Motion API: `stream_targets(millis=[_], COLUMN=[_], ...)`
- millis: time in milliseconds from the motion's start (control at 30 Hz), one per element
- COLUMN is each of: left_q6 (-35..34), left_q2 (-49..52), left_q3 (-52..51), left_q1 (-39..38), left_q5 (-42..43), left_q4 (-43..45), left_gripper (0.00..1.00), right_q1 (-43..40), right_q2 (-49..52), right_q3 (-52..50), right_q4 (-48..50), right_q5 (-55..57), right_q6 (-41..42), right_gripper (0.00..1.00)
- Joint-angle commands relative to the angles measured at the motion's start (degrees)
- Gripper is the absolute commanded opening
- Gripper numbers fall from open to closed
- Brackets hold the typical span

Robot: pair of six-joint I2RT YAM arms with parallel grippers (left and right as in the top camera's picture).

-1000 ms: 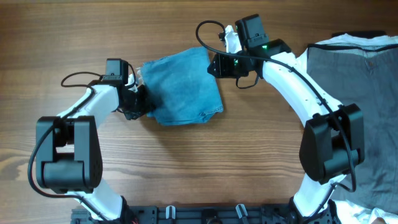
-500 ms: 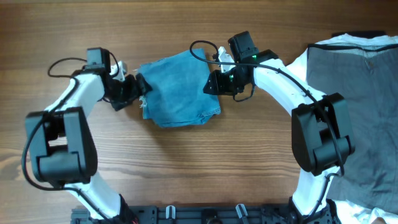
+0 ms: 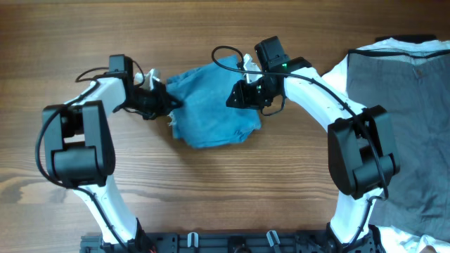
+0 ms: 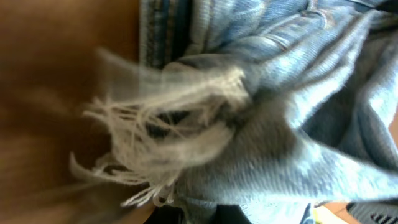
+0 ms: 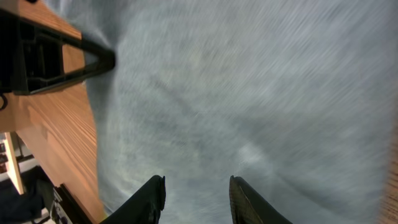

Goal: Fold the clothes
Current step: 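Drag the folded jeans to the upper left with the left gripper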

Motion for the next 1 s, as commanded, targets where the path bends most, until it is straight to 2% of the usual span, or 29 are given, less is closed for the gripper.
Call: stream_targets(millis=[0,100,167,267,333,433,467,500,567,600,667,733,800,833,867,900,933,967], left_q6=[0.26,-4.81,-5.35,-13.77,-20.31,-30.51,-33.53,-40.87,-47.69,-52.43,-57.57,-62.79,-62.79,-62.79,-62.73,-58.95,-53.35,-48.3], left_q2=[-4.66,-8.0,-7.1,-5.53,-4.96,-3.96,-3.5,-2.54,-2.14,-2.14,-2.14,-2.14,-2.14,-2.14,-2.19,-2.29,-2.8,-3.8], left_q3=[3.96,5.81,5.77,4.15,1.95,-5.27,-8.22,-12.02,-13.88,-14.23,-14.21,-14.21,-14.21,-14.21,-14.21,-14.21,-14.21,-14.21], left_q1=[8.81,17.33,22.49,28.76,32.28,33.64,32.61,30.58,28.96,27.67,24.61,21.97,20.17,19.54,19.08,19.3,20.06,20.83], left_q5=[-7.89,-10.95,-17.46,-31.26,-31.19,-25.4,-24.04,-22.64,-21.55,-20.85,-19.02,-21.62,-24.24,-24.11,-22.1,-17.75,-13.42,-10.23], left_q4=[-8.81,-9.53,-11.45,-11.52,-9.51,0.22,5.66,14.29,21.81,28.17,40.81,43.89,47.01,48.57,49.68,50.58,49.83,46.53], left_gripper=[0.04,0.04,0.04,0.04,0.04,0.04,0.04,0.04,0.04,0.04,0.04,0.06,0.17,0.28,0.61,0.74,0.97,1.0], right_q1=[-2.08,-3.87,-3.96,-3.91,-3.91,-3.91,-3.91,-3.91,-3.91,-3.91,-3.91,-3.91,-3.91,-3.91,-3.89,-3.91,-3.91,-3.91], right_q2=[0.74,0.74,0.74,0.74,0.74,0.74,0.74,0.74,0.74,0.74,0.74,0.74,0.74,0.74,0.74,0.74,0.74,0.74], right_q3=[-0.02,-0.02,-0.02,-0.02,-0.02,-0.02,-0.02,-0.02,-0.02,-0.02,-0.02,-0.02,-0.04,-0.04,-0.02,-0.02,-0.02,-0.02], right_q4=[0.11,-0.02,-0.26,-0.15,-0.04,0.22,0.46,0.55,0.55,0.57,0.57,0.33,0.15,0.04,-0.17,-0.63,-1.2,-1.79], right_q5=[-1.01,-1.03,-1.03,-0.98,-0.98,-0.96,-0.42,1.73,1.81,1.86,2.12,2.29,2.25,2.23,2.23,2.21,2.23,2.23], right_q6=[0.5,0.5,0.5,0.5,0.5,0.5,0.59,1.77,1.88,1.97,1.99,3.23,4.2,4.37,4.33,4.33,4.31,3.93], right_gripper=[0.38,0.38,0.38,0.39,0.39,0.39,0.39,0.39,0.39,0.39,0.39,0.39,0.39,0.39,0.39,0.39,0.39,0.4])
